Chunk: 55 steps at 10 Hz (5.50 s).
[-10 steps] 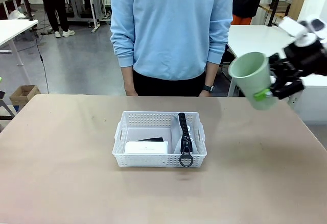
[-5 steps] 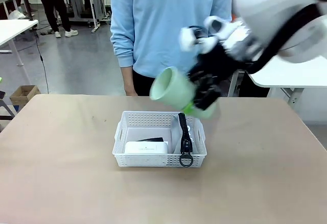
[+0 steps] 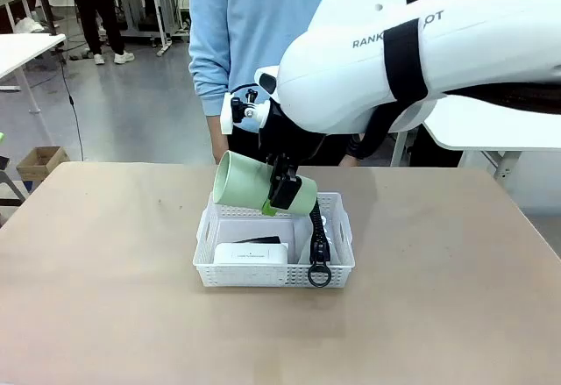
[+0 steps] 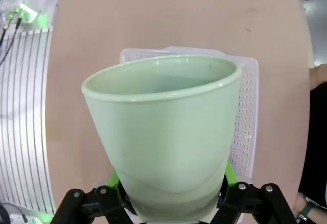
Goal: Efficiently arrange items inside the basket to fit them all.
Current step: Pick up the Reusable plastic cup and place it inside the Organizing basket.
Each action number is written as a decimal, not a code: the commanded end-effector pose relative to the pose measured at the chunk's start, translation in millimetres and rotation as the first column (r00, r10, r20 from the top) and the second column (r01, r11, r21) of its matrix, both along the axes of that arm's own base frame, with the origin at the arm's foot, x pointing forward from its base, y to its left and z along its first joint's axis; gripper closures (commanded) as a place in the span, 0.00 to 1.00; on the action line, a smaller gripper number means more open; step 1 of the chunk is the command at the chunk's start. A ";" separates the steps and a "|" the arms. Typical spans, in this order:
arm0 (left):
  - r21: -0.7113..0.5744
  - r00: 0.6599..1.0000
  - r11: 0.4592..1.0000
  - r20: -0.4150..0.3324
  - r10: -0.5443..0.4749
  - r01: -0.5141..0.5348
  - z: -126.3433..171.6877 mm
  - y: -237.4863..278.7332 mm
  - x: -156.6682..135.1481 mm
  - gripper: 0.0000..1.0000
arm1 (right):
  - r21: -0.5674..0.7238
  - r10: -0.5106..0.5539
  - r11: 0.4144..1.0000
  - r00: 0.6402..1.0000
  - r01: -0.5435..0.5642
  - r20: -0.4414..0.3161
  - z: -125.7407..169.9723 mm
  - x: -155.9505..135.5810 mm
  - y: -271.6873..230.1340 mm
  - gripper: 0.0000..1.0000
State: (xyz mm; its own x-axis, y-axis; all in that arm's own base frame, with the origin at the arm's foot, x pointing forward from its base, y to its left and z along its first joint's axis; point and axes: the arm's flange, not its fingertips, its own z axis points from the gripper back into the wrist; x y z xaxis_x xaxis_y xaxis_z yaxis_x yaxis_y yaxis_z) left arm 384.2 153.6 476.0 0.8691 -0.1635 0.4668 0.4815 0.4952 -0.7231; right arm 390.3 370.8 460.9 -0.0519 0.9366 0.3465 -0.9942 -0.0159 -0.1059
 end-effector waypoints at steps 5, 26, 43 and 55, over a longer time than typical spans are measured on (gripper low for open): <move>0.007 1.000 1.000 0.001 0.003 -0.003 1.7 0.0 -2.6 0.00 | 0.010 -0.178 0.984 0.983 0.178 0.042 -2.1 14.0 16.0 0.16; 0.007 1.000 1.000 0.001 0.003 -0.003 1.7 0.0 -2.6 0.00 | -0.273 -0.161 0.950 0.987 0.152 -0.011 -114.6 94.6 80.1 0.16; 0.007 1.000 1.000 0.001 0.003 -0.003 1.7 0.0 -2.6 0.00 | -0.304 -0.226 0.926 0.974 0.225 0.033 -122.2 104.9 78.0 0.00; 0.007 1.000 1.000 0.001 0.003 -0.003 1.7 0.0 -2.6 0.00 | -0.181 -0.232 0.959 0.971 0.218 -0.055 -6.6 77.6 -0.5 0.00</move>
